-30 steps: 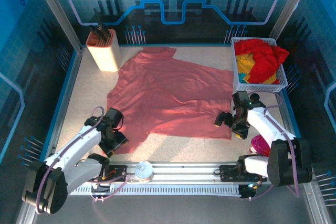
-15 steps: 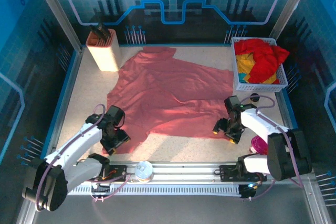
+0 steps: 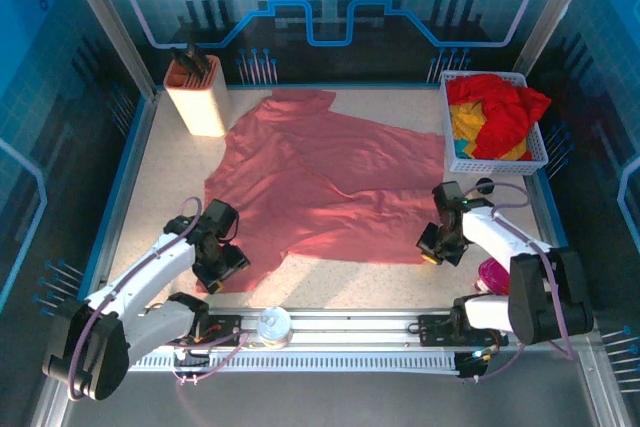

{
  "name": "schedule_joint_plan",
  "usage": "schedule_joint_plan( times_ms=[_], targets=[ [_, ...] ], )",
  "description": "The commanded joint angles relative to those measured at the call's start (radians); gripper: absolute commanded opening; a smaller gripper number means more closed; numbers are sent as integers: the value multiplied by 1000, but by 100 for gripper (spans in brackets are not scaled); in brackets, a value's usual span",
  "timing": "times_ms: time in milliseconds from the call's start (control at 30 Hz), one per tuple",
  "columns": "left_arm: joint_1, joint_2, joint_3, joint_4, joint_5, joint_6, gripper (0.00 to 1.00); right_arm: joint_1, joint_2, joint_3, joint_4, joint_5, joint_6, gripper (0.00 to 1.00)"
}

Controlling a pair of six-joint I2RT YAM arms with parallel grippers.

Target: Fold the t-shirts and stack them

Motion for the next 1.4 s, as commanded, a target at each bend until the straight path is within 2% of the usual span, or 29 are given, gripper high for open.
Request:
schedule_joint_plan(
  times_ms=[0,200,367,567,700,1000,1233,1367],
  targets=[
    [-8,17,9,-5,23,33,63,-82,2,79,-14,-6,-72,0],
    [-35,52,-3,14,24,31,63,-208,-13,156,-26,-3,-129,0],
    [-67,80,15,-18,17,34,58,-238,9,167,-24,-7,-149,0],
    [-150,160,59,-119,-34,16,54,-241,20,144,-3,-40,-153,0],
    [-206,179,90,-177,-97,-26,56,-240,24,130,9,-64,-161,0],
    [-223,167,33,-115,-128,-93,61,-241,23,135,8,-79,-176,0],
    [-229,202,-18,42,-30,-143,62,-242,16,155,2,-109,-177,0],
    [-236,231,-43,92,-38,-159,62,-243,-1,150,1,-114,-177,0]
  ],
)
